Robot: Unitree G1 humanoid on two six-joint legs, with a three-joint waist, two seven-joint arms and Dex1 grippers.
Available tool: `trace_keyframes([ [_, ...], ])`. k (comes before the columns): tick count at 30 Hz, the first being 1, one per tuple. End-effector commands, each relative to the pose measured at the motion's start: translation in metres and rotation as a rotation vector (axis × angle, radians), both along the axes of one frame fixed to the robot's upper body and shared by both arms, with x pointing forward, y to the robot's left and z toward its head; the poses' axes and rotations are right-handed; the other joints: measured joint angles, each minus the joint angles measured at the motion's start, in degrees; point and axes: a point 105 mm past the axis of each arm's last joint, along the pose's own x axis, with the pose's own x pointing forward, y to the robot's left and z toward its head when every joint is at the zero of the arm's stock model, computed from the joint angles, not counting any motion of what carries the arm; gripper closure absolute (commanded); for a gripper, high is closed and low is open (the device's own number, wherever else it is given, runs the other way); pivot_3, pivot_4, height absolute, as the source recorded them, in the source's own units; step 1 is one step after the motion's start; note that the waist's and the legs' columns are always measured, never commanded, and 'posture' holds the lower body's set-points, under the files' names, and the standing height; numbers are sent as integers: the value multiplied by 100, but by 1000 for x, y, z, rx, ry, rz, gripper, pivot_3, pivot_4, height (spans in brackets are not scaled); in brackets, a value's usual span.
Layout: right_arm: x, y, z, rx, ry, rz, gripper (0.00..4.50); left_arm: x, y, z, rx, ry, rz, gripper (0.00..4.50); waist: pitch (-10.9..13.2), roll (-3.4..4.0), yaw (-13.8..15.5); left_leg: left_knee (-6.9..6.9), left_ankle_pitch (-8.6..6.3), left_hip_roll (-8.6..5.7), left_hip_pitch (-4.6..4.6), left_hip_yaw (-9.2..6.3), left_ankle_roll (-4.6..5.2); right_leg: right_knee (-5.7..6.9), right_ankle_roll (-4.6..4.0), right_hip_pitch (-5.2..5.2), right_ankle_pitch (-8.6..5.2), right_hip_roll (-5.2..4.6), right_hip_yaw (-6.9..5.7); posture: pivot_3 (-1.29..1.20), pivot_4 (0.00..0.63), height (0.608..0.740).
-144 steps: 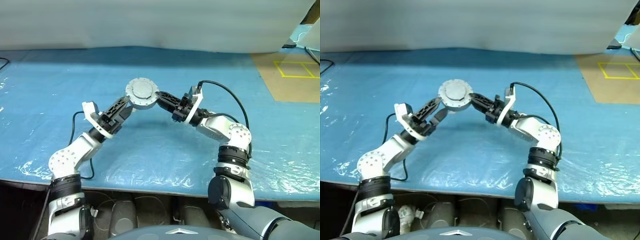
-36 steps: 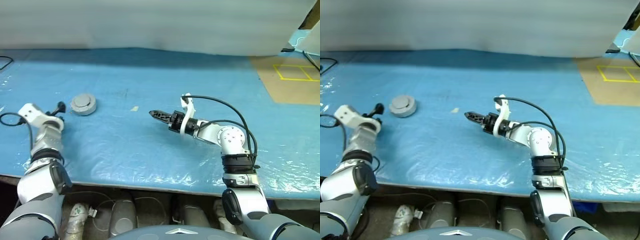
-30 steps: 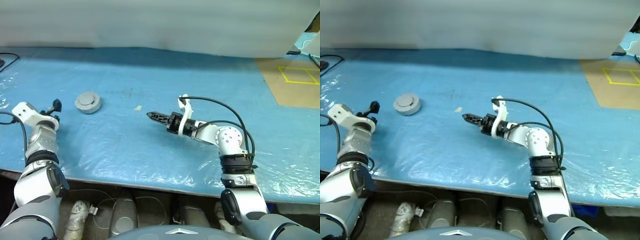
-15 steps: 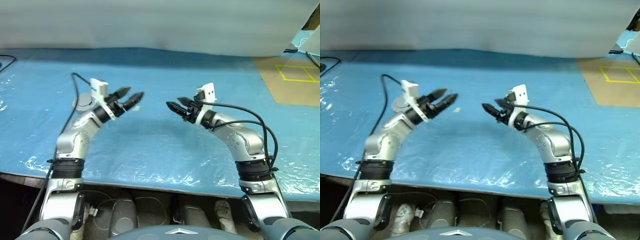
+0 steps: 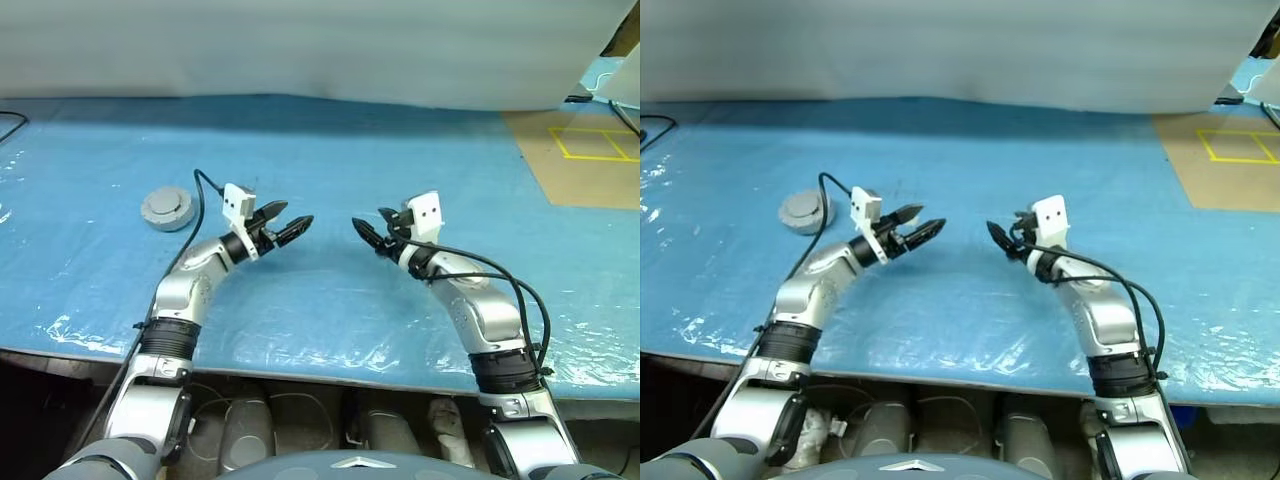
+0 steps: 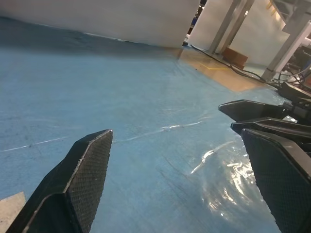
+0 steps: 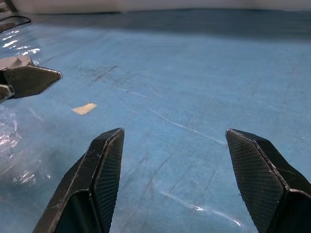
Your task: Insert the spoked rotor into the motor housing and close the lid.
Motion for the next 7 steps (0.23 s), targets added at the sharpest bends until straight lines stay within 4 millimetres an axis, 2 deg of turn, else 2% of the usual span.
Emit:
trace_keyframes([
  [1,-1,1,16,-10,-69,5,1026,-1,3,10,6,-48,8,28,0,0,-1,0,-3,1,1,0,5,0,0,0,0,0,0,0,150,740],
  [7,0,3,14,-22,-73,10,1026,7,12,13,16,-75,77,28,0,1,2,-2,-2,0,-1,0,4,-1,-1,0,0,0,0,0,150,740],
])
